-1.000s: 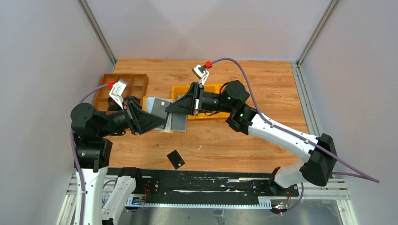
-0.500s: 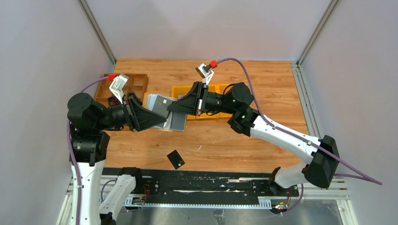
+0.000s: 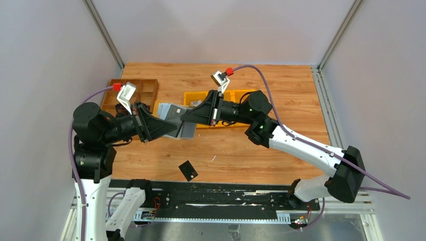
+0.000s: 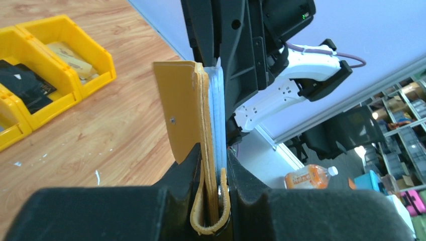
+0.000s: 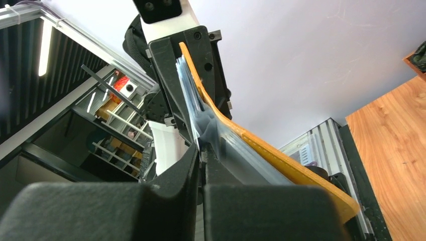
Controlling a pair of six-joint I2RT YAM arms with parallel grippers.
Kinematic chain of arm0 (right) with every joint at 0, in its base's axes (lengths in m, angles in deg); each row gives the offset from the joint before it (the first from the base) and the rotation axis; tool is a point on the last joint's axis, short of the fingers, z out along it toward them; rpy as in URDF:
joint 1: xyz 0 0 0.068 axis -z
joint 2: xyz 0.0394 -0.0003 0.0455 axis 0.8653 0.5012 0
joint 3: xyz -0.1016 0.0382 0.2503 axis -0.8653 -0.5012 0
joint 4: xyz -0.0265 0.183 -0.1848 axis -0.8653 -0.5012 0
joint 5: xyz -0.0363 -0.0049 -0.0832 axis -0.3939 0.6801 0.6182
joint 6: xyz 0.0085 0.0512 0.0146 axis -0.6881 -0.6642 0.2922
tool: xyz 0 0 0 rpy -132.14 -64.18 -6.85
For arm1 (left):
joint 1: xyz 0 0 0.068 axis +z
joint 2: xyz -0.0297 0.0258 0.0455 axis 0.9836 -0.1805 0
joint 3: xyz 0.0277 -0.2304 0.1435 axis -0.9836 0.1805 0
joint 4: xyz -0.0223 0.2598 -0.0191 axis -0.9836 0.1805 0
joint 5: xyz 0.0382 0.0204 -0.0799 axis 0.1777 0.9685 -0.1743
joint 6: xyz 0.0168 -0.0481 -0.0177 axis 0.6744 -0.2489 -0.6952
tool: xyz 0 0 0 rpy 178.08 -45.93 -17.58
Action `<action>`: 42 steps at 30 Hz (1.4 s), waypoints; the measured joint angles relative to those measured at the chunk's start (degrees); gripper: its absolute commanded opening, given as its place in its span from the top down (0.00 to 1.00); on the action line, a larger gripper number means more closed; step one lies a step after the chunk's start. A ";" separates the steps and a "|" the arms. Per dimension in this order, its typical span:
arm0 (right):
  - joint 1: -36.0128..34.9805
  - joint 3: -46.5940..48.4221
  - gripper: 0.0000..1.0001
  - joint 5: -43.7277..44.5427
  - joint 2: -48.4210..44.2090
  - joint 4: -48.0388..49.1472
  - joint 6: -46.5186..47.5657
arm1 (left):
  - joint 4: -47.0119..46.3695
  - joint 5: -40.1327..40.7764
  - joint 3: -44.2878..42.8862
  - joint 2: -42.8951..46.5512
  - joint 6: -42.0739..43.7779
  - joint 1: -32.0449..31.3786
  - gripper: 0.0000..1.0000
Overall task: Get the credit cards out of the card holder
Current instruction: Remove the credit card from the card holder.
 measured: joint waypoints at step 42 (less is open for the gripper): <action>0.00 3.13 0.95 -2.64 2.64 -0.85 -0.59 | -2.54 2.54 1.75 1.29 -2.80 0.37 0.74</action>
